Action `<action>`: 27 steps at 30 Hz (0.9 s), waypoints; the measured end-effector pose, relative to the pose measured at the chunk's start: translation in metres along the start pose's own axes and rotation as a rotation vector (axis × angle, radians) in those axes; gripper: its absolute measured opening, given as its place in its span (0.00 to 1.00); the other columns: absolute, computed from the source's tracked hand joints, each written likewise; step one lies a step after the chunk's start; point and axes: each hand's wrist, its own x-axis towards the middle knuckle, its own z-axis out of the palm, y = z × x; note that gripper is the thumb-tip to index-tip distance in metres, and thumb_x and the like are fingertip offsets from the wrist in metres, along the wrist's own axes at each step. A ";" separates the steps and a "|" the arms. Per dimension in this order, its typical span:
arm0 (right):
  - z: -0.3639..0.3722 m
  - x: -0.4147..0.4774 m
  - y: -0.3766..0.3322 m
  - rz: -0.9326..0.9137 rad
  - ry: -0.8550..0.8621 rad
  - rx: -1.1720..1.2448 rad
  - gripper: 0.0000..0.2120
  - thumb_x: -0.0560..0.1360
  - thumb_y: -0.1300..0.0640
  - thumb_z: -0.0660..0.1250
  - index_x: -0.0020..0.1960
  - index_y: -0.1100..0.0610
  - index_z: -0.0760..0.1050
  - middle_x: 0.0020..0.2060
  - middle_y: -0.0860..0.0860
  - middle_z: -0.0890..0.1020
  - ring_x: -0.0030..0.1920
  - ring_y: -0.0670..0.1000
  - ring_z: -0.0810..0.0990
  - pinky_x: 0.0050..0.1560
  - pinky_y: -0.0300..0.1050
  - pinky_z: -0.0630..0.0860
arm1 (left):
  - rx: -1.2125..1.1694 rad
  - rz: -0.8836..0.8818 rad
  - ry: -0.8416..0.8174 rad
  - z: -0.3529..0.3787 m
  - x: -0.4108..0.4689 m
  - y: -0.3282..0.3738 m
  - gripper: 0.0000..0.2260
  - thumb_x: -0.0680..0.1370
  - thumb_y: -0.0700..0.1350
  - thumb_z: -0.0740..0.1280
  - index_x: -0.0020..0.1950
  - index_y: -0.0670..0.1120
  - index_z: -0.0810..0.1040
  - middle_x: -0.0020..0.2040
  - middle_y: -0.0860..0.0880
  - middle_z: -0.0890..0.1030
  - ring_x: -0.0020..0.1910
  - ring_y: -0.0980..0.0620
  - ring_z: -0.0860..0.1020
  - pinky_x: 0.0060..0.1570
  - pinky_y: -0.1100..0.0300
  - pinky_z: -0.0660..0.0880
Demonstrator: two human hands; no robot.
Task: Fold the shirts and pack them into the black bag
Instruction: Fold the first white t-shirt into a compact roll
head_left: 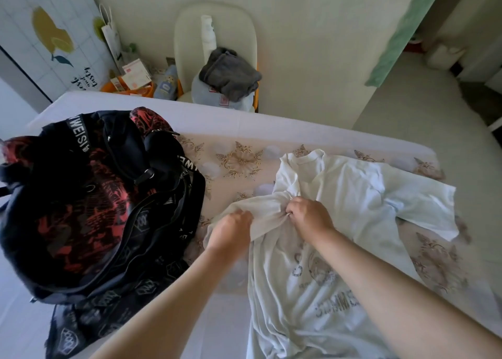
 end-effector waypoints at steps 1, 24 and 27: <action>-0.005 0.004 -0.002 0.032 -0.014 0.021 0.09 0.78 0.61 0.62 0.53 0.55 0.80 0.53 0.53 0.81 0.50 0.60 0.81 0.47 0.49 0.75 | -0.084 -0.037 0.045 -0.011 0.002 0.000 0.09 0.82 0.40 0.56 0.58 0.44 0.75 0.52 0.44 0.80 0.49 0.43 0.79 0.42 0.55 0.74; -0.019 0.072 0.081 0.164 -0.131 -0.013 0.20 0.78 0.61 0.59 0.70 0.54 0.67 0.70 0.53 0.72 0.72 0.55 0.69 0.64 0.53 0.69 | 0.499 -0.031 -0.302 -0.009 0.113 -0.013 0.25 0.83 0.58 0.51 0.78 0.51 0.53 0.78 0.47 0.53 0.76 0.41 0.56 0.66 0.38 0.63; -0.020 0.072 0.099 0.159 0.018 0.019 0.25 0.78 0.60 0.62 0.74 0.56 0.64 0.76 0.57 0.63 0.74 0.58 0.65 0.65 0.58 0.70 | 0.480 -0.051 -0.080 -0.013 0.130 0.000 0.23 0.83 0.55 0.51 0.73 0.44 0.64 0.73 0.43 0.66 0.70 0.42 0.66 0.67 0.46 0.64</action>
